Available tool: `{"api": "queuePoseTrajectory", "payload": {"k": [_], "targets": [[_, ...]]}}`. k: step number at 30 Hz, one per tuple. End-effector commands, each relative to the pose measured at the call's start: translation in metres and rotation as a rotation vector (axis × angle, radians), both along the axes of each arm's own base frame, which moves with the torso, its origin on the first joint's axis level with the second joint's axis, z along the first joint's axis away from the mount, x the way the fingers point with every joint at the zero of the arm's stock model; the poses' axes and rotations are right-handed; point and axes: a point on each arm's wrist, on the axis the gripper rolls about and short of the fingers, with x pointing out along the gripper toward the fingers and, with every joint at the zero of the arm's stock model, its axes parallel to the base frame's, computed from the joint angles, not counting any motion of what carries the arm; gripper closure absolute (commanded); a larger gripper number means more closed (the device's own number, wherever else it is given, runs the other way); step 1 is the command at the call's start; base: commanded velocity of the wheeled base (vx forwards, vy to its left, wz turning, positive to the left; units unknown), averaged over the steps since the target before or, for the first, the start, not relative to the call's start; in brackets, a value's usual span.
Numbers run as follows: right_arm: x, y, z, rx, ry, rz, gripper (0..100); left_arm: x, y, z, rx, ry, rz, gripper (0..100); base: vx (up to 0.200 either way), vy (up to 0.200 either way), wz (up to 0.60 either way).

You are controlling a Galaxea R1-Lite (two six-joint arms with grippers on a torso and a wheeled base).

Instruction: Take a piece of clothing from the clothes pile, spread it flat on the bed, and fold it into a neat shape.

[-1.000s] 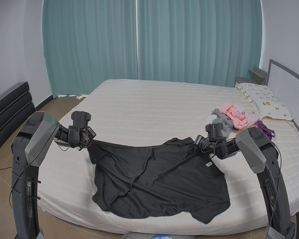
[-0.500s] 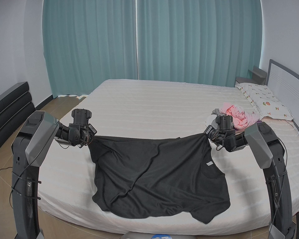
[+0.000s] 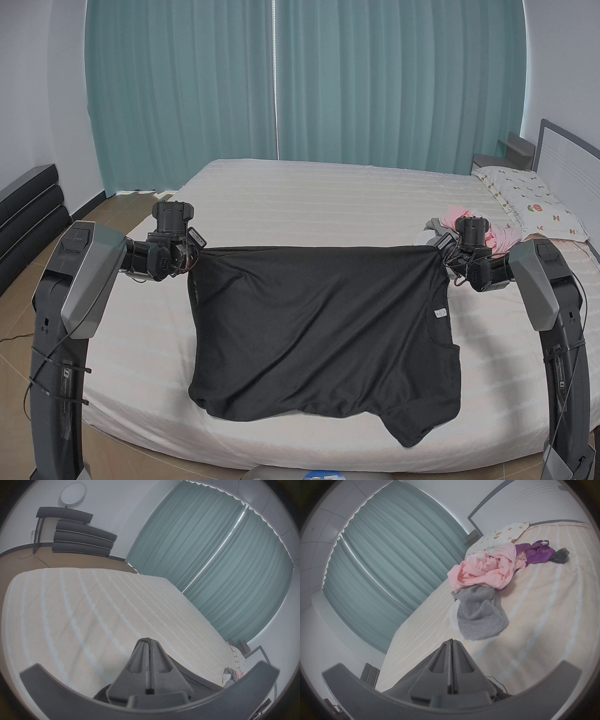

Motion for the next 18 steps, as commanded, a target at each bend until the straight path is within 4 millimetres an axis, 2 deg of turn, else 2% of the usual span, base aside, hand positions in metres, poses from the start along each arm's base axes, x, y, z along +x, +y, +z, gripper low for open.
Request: {"api": "queuePoseTrajectory", "payload": {"k": [1,8,10,13,18], "targets": [[0.000,-0.006,0.003,0.001,-0.006,-0.016,100,0.007,-0.011,-0.012,0.002,-0.001,-0.018,100,0.000,0.000,0.00],[-0.003,0.007,-0.024,-0.007,0.057,0.008,100,0.015,-0.020,-0.038,0.007,0.024,-0.034,100,0.000,0.000,0.00],[-0.003,0.009,-0.027,-0.008,0.062,0.011,100,0.015,-0.021,-0.041,0.007,0.028,-0.036,100,0.000,0.000,0.00],[-0.005,0.016,-0.043,-0.011,0.101,0.022,100,0.015,-0.024,-0.054,0.012,0.056,-0.040,100,0.000,0.000,0.00],[-0.009,0.019,-0.058,-0.015,0.137,0.029,100,0.015,-0.026,-0.063,0.017,0.074,-0.040,100,0.000,0.000,0.00]]}}
